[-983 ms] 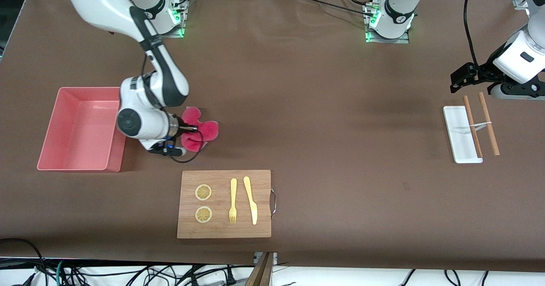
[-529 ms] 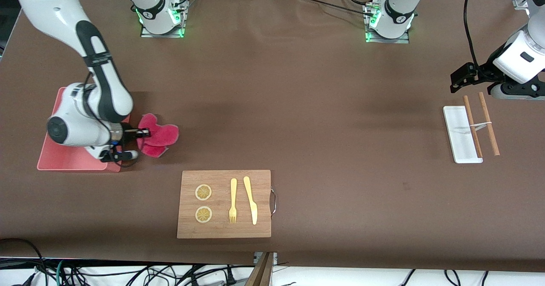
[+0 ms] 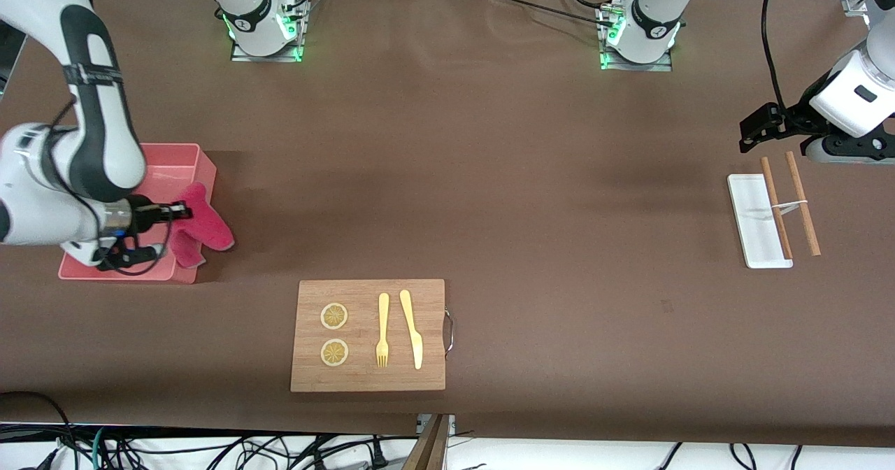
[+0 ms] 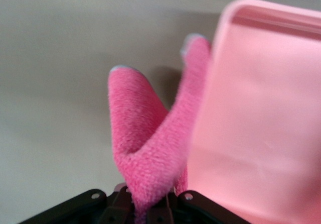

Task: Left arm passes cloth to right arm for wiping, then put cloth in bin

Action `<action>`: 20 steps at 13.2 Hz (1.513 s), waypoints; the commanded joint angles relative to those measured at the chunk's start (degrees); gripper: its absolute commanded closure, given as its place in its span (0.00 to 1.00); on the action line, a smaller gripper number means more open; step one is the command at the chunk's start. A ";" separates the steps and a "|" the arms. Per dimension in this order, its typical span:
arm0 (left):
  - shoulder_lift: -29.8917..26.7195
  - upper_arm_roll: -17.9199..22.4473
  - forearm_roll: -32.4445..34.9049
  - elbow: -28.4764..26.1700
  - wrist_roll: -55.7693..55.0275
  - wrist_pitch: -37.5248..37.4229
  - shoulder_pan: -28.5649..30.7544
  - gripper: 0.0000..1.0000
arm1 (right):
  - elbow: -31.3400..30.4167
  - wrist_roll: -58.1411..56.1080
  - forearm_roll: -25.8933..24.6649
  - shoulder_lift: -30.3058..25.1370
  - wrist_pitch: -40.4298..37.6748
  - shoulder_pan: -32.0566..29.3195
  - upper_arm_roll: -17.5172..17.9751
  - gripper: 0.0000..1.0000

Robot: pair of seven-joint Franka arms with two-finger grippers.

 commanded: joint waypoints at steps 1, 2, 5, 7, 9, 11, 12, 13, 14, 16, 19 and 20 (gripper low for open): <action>-0.84 -0.27 -1.09 -0.59 0.05 -0.07 0.42 0.00 | 2.34 -1.45 -4.89 -4.13 -6.54 0.26 -1.07 1.00; -0.84 -0.27 -1.09 -0.59 0.05 -0.07 0.33 0.00 | 2.25 -2.33 -6.56 -5.71 -7.69 0.26 -1.86 1.00; -0.84 -0.27 -1.09 -0.59 0.05 -0.07 0.33 0.00 | 2.17 -4.88 -7.45 -6.69 -9.02 0.26 -4.05 1.00; -0.84 -0.27 -1.09 -0.59 0.05 -0.07 0.33 0.00 | 1.90 -4.62 -7.45 -6.69 -10.42 0.26 -5.11 0.64; -0.93 -0.27 -1.09 -0.59 0.05 -0.07 0.33 0.00 | 2.08 -3.92 -7.45 -6.95 -11.04 0.35 -5.73 0.01; -0.84 -0.27 -1.09 -0.59 0.05 -0.07 0.33 0.00 | 2.43 -3.92 -7.28 -7.74 -11.22 0.44 -5.64 0.00; -0.84 -0.27 -1.09 -0.59 0.05 -0.07 0.33 0.00 | 2.43 -3.83 -7.28 -8.18 -11.22 0.52 -5.47 0.00; -0.84 -0.27 -1.09 -0.59 0.05 -0.07 0.33 0.00 | 3.13 -3.74 -7.10 -8.53 -11.31 0.79 -5.29 0.00; -0.84 -0.27 -1.09 -0.59 0.05 -0.07 0.42 0.00 | 5.13 -3.74 -6.75 -8.54 -12.35 0.96 -5.20 0.00; -0.84 -0.27 -1.09 -0.59 0.05 -0.07 0.33 0.00 | 9.27 -3.65 -6.40 -8.53 -15.86 1.75 -4.85 0.00; -0.84 -0.27 -1.09 -0.59 0.05 -0.07 0.33 0.00 | 13.15 -0.67 -6.40 -12.29 -21.92 3.42 -3.80 0.00; -0.93 -0.27 -1.09 -0.59 0.05 -0.07 0.33 0.00 | 12.72 -0.32 -6.40 -15.36 -22.46 3.42 -2.67 0.00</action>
